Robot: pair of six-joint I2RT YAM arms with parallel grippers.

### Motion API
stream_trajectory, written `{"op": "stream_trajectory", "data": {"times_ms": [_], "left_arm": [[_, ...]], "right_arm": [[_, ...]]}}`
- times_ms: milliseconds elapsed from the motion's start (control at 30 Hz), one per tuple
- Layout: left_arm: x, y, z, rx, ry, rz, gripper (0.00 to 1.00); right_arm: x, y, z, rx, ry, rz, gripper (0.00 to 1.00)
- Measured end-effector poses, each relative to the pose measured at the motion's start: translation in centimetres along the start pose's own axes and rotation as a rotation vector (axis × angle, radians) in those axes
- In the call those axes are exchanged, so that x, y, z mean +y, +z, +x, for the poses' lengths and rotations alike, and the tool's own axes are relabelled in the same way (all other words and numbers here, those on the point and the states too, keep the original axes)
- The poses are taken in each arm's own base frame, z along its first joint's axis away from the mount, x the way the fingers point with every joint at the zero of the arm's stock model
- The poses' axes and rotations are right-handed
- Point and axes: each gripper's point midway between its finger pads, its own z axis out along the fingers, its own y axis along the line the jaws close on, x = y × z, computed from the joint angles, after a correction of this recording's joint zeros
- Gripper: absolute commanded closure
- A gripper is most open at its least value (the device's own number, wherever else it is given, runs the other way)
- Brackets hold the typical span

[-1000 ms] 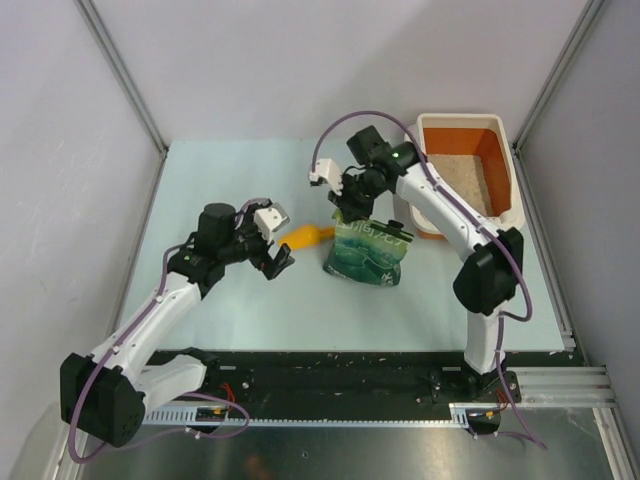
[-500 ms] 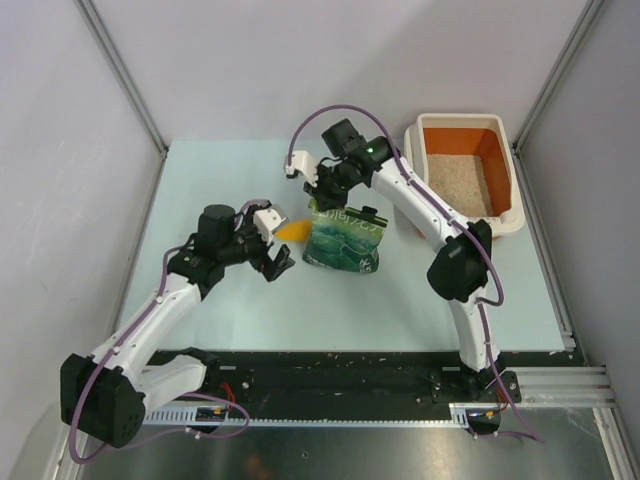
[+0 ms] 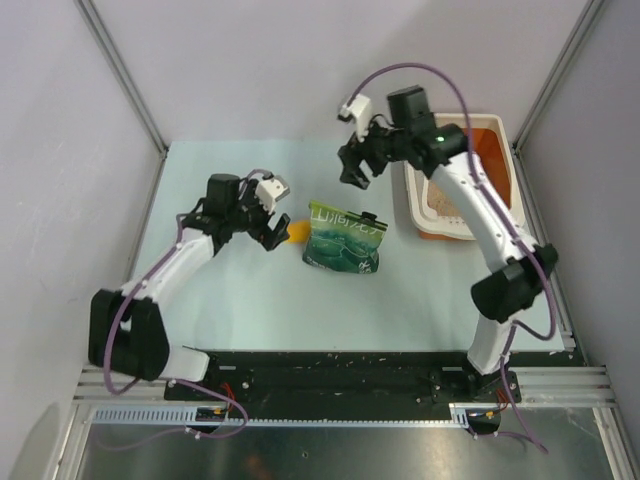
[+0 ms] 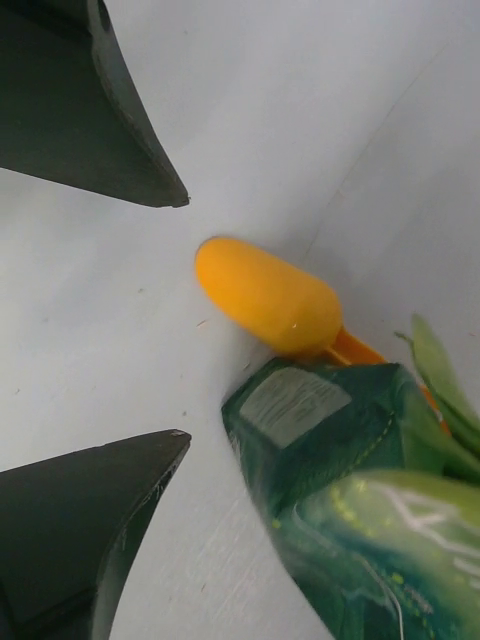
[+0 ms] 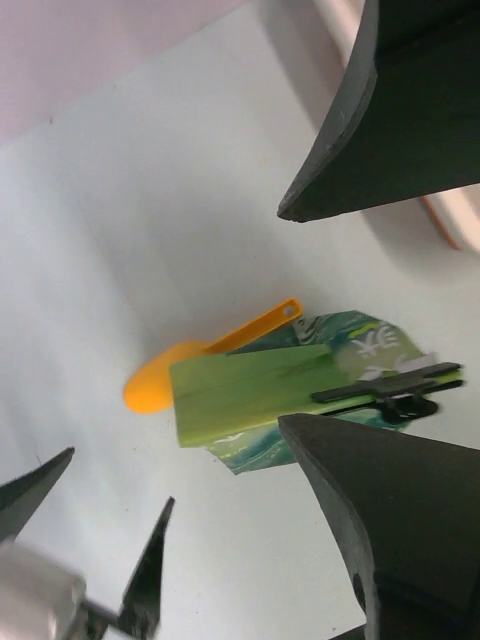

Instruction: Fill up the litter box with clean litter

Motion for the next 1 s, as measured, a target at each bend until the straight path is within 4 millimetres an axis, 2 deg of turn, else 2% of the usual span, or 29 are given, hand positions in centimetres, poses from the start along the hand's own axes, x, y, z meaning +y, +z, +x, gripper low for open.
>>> {"op": "stream_trajectory", "data": {"times_ms": [100, 167, 300, 467, 567, 667, 800, 1000], "left_arm": [[1.2, 2.1, 0.3, 0.028, 0.027, 0.031, 0.04], [1.7, 3.7, 0.7, 0.046, 0.042, 0.066, 0.04], [2.5, 6.8, 1.7, 0.076, 0.053, 0.125, 0.05], [3.3, 10.1, 2.6, 0.098, 0.048, 0.178, 0.09], [3.6, 11.6, 3.4, 0.113, 0.032, 0.201, 0.11], [3.3, 12.4, 4.4, 0.131, 0.015, 0.221, 0.13], [2.9, 12.5, 5.2, 0.156, -0.002, 0.236, 0.19], [2.9, 12.3, 5.7, 0.193, -0.021, 0.224, 0.21]], "right_arm": [[-0.4, -3.8, -0.9, -0.052, 0.016, 0.055, 0.17], [0.3, -5.5, -0.5, -0.060, 0.022, 0.063, 0.16], [0.7, -7.4, 2.7, -0.023, 0.091, 0.057, 0.17], [-1.1, -8.7, 7.7, 0.052, 0.217, 0.109, 0.17], [-1.5, -9.4, 9.2, 0.069, 0.249, 0.128, 0.17], [-0.5, -9.9, 9.7, 0.073, 0.244, 0.100, 0.17], [1.5, -10.0, 10.6, 0.094, 0.214, 0.029, 0.17], [2.2, -9.4, 11.5, 0.120, 0.194, -0.016, 0.17]]}}
